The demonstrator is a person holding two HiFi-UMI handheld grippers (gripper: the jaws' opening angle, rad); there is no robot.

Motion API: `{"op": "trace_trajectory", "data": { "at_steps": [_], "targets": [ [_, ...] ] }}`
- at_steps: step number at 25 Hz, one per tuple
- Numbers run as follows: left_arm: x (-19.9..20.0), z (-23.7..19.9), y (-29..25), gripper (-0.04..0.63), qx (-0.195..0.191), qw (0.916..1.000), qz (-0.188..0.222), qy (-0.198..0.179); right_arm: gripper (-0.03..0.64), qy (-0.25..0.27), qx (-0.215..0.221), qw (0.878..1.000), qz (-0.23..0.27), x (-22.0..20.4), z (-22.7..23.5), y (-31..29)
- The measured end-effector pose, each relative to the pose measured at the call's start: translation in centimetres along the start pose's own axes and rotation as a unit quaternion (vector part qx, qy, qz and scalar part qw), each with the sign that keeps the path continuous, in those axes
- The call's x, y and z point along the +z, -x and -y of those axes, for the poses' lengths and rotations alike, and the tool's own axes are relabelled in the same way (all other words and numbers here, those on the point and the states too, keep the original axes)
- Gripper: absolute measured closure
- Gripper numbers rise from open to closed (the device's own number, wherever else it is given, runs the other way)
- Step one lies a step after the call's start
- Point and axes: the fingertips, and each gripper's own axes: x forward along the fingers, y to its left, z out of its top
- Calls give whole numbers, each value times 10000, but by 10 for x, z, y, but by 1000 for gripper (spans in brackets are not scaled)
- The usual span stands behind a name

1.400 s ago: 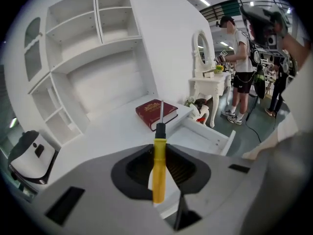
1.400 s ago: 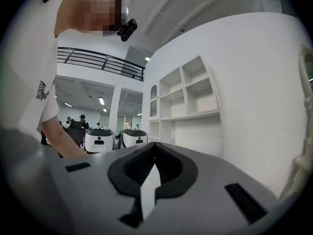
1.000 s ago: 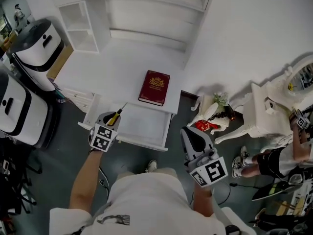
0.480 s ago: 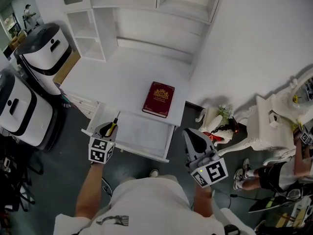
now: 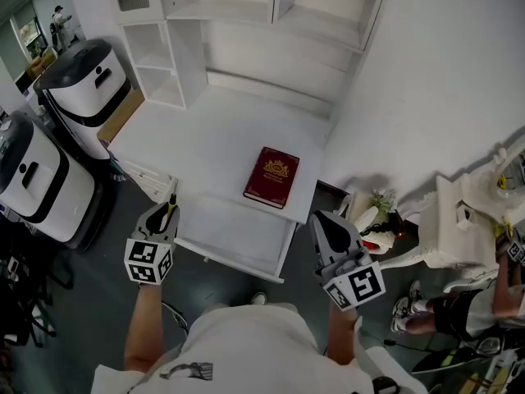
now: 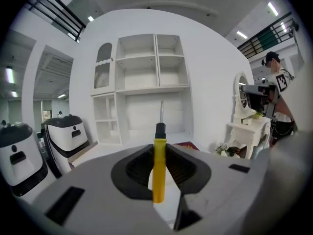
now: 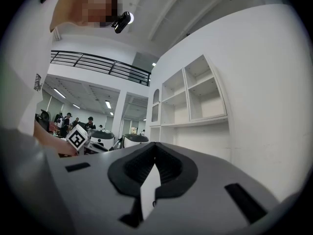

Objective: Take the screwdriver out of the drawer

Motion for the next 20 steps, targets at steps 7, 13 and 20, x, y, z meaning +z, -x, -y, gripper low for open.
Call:
{"op": "trace_trajectory", "data": {
  "at_steps": [7, 13, 20],
  "targets": [
    [54, -13, 25, 515, 266, 9976, 642, -44, 607, 90, 90, 9999, 112, 7, 8, -12],
    [88, -19, 56, 515, 504, 9915, 1197, -36, 607, 86, 78, 9999, 77, 4, 8, -11],
    [105, -24, 85, 515, 681, 9856, 1550, 13, 607, 13, -52, 10000, -12, -3, 10, -4]
  ]
}}
